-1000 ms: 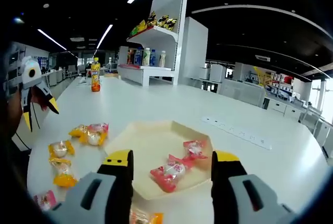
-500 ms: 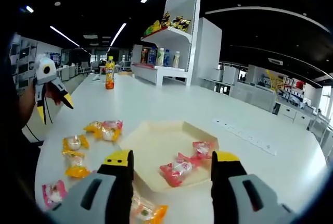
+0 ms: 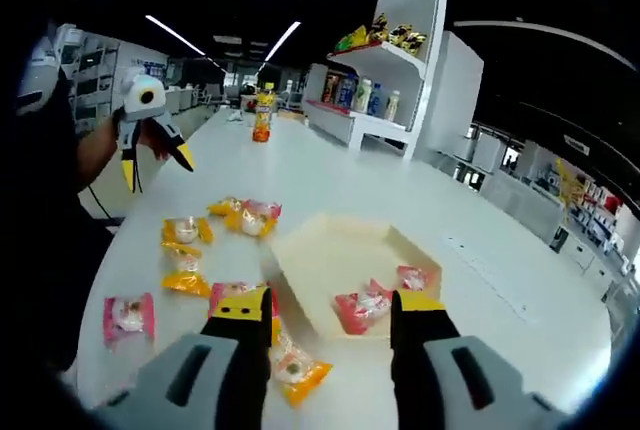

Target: Pick up the marshmallows scattered on the table and place them into the bowl on the table

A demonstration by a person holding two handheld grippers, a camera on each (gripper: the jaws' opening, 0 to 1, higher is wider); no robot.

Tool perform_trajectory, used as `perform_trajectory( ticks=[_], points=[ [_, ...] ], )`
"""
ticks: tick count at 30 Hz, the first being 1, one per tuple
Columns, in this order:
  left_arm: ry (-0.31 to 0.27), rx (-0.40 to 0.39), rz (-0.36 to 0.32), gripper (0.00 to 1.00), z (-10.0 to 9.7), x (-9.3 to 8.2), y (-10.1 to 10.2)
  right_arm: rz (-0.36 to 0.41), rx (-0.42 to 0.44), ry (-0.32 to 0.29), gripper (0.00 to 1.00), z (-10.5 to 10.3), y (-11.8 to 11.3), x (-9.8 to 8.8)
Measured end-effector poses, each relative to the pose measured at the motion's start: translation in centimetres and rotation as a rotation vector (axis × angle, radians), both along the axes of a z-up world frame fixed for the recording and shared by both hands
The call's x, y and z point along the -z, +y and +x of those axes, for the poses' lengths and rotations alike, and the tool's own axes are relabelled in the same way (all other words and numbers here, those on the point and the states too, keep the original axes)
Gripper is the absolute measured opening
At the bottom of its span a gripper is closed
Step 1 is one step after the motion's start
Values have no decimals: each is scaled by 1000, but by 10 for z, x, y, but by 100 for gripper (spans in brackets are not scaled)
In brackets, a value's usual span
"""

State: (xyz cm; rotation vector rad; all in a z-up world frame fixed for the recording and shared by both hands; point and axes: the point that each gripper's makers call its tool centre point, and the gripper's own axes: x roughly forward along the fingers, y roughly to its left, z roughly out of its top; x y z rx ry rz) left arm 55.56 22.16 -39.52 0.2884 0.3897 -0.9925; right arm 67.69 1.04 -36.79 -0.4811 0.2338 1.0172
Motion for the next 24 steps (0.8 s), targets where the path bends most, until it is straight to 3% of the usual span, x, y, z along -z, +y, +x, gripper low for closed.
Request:
perform_trajectory(
  ticks=[6, 20, 24],
  points=[
    [-1, -1, -6, 60, 0, -1, 0, -32, -33, 46, 53, -11, 5, 11],
    [2, -7, -8, 60, 1, 1, 2, -154, -97, 143, 48, -33, 4, 37],
    [4, -10, -12, 60, 2, 2, 2, -162, -99, 159, 44, -28, -1, 39]
  ],
)
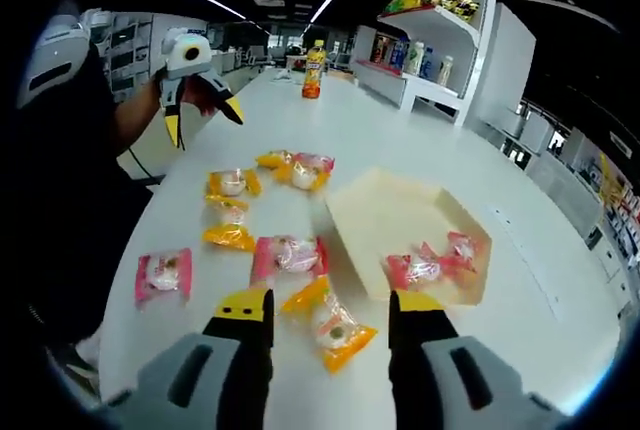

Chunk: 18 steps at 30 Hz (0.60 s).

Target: Pick up the marshmallows scattered on the table and place them into the bowl on the table

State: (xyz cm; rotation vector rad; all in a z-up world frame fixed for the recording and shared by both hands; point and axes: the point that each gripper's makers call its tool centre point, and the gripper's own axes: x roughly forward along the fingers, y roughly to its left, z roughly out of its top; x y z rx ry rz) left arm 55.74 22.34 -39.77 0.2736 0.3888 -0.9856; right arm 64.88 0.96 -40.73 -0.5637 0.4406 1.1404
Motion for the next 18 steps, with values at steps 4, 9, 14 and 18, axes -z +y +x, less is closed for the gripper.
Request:
perform_trajectory(
  ticks=[4, 9, 14, 18],
  points=[
    [2, 3, 0, 60, 0, 1, -1, -39, -3, 5, 44, 1, -4, 7],
    [2, 5, 2, 60, 0, 1, -1, -71, -9, 27, 44, 2, -6, 15],
    [3, 6, 4, 60, 0, 1, -1, -92, -24, 38, 43, 2, -7, 20],
    [0, 4, 4, 60, 1, -1, -1, -105, -42, 35, 41, 5, -8, 23]
  ],
)
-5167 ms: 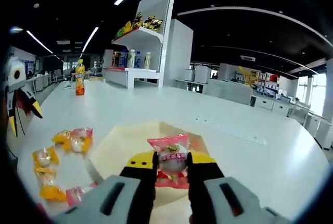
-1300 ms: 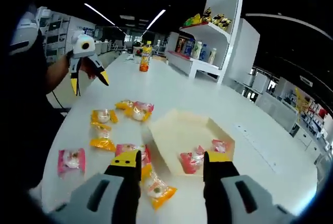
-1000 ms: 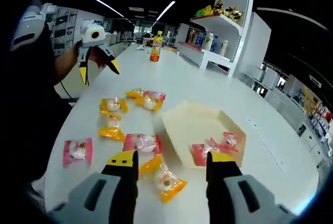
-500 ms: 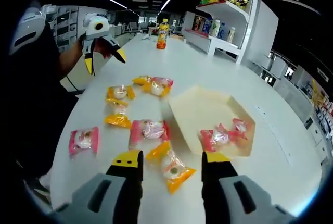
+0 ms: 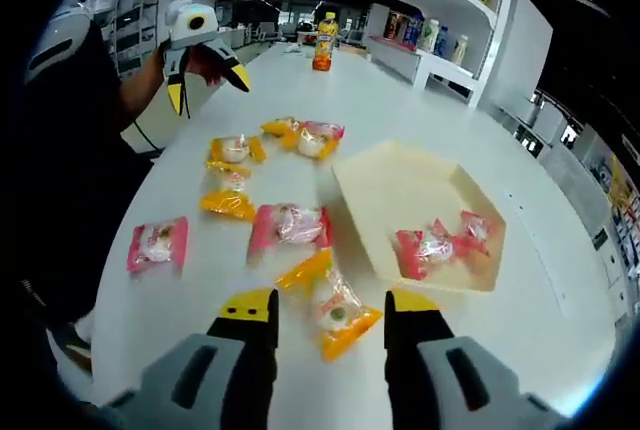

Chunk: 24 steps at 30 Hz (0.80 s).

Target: Pick up the marshmallows scattered on the table and place them into the bowl on the table

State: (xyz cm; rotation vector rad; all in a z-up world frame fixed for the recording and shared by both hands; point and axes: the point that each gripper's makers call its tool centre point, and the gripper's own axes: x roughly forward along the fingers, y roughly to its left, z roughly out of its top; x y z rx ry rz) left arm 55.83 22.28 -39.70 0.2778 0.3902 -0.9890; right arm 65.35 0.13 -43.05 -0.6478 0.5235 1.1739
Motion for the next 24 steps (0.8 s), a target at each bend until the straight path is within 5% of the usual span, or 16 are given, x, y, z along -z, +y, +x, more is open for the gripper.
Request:
perform_trajectory(
  ticks=[24],
  points=[
    [1, -6, 3, 59, 0, 1, 2, -19, -53, 36, 33, 3, 9, 17]
  ],
)
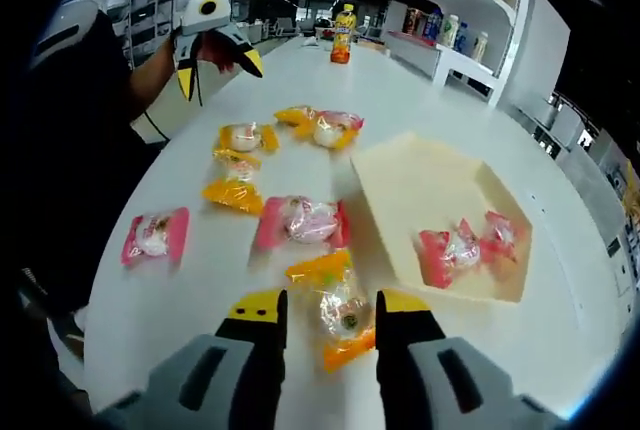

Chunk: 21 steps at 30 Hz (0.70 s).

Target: Pick up the marshmallows scattered on the table and place them into the bowl on the table

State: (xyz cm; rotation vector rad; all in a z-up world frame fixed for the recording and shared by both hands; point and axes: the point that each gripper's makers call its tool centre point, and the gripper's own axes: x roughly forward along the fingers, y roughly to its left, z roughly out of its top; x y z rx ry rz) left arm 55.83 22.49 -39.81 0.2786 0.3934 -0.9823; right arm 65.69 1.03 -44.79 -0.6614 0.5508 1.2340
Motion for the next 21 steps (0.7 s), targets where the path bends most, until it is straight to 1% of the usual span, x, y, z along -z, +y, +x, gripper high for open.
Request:
perform_trajectory(
  ticks=[3, 9, 11, 15, 19, 21],
  points=[
    [2, -2, 2, 59, -1, 1, 1, 11, 38, 15, 32, 5, -1, 0],
    [-1, -12, -1, 58, 0, 0, 4, 2, 32, 2, 33, 4, -2, 1],
    [-7, -25, -4, 57, 3, -1, 5, 0, 31, -1, 36, 4, -2, 1],
    [-4, -33, -10, 57, 4, -1, 6, -2, 32, 4, 39, 3, -3, 2],
    [-1, -24, -6, 57, 2, 0, 4, 5, 44, 9, 38, 5, -4, 2],
    [2, -23, -6, 57, 2, 1, 3, 12, 56, 22, 38, 4, -2, 4]
  ],
)
